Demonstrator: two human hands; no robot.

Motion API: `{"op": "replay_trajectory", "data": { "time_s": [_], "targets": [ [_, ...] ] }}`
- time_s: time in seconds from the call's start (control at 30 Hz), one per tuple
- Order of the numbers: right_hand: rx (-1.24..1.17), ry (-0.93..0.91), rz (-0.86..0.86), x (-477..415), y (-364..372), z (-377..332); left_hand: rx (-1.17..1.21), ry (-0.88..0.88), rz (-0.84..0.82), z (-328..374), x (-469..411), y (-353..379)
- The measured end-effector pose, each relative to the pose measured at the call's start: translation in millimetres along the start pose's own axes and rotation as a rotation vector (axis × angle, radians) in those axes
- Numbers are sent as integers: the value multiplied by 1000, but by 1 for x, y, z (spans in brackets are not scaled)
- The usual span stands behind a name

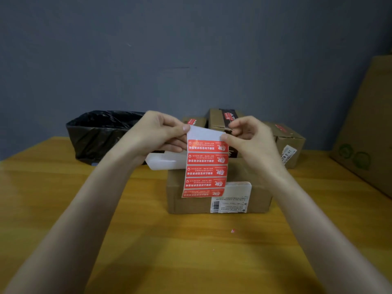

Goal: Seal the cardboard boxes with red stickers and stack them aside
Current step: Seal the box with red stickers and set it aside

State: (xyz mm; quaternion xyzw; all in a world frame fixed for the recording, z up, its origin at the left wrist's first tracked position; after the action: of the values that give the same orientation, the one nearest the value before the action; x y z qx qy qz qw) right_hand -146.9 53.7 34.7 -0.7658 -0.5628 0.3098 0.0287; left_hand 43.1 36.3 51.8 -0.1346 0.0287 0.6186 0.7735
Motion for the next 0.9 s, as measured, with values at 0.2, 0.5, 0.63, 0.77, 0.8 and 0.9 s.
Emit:
{"op": "replay_trajectory", "data": {
  "time_s": [0.2,0.5,0.63,0.77,0.8,0.9],
  "targets": [
    [131,-401,-115,12,17,-28,-45,10,-26,-2,-1,9],
    [190,-512,-156,19,29,-25,-50,-6,-45,-2,-1,11],
    [139,-525,-138,20,29,-25,-46,-16,-42,-3,-2,8],
    [129,-515,-162,18,29,-23,-111,7,-23,-6,-5,0],
    [124,-512,-172,18,29,-23,-119,8,-18,-7,-6,-2],
    [125,-497,-207,16,28,-22,-142,0,3,-10,-8,-11]
  ]
}}
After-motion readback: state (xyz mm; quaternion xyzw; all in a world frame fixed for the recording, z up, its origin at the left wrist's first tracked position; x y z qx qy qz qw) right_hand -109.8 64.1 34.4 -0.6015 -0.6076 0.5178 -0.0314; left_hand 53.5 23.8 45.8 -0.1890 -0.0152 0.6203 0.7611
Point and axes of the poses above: each hand's wrist, its own x-axis away from the middle knuckle, its own y-axis out of the palm, z = x × y, the point moved 4 cm from there along -x, towards the middle knuckle, and after that the axes turned 6 degrees about x, right-handed, at the moved point
